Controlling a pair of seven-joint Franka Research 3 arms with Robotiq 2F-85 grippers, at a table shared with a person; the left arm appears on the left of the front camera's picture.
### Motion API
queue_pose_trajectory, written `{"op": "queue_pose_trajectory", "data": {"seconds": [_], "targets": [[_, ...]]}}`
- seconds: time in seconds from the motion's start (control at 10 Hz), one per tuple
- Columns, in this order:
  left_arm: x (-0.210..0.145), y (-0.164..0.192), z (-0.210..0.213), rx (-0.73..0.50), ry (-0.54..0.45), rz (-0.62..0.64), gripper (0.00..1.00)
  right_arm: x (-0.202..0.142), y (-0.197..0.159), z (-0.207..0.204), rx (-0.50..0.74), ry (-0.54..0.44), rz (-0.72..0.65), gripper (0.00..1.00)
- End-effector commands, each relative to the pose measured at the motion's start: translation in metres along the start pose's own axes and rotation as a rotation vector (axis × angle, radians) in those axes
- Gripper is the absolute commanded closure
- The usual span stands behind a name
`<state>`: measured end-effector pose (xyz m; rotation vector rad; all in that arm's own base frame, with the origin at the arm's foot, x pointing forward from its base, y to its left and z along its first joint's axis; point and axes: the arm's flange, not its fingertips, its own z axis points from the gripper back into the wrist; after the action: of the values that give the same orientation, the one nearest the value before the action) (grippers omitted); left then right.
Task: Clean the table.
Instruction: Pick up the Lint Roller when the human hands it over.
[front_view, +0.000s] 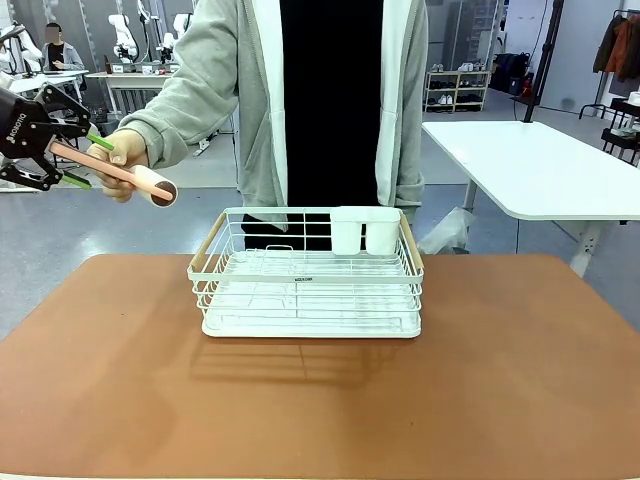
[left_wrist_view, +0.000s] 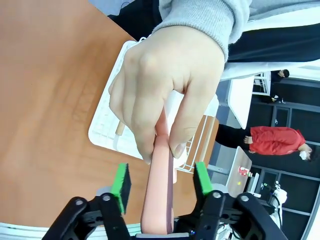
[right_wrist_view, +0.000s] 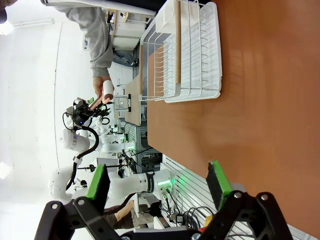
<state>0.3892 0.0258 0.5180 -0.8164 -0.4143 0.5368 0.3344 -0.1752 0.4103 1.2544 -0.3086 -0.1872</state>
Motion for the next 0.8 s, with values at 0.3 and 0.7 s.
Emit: {"op": "queue_pose_trajectory", "data": {"seconds": [0.3,0.7], "targets": [[0.0008,0.0011,-0.0044,-0.042,-0.018,-0.019,0.9,-0.0019,0.0037,-0.0004,0.019,-0.007,0.001,0.0],[0.0021,0.0015,0.0003,-0.067,0.007,-0.029,1.0,-0.0019,0.0037,-0.0004,0.019,-0.007,0.001,0.0]]}}
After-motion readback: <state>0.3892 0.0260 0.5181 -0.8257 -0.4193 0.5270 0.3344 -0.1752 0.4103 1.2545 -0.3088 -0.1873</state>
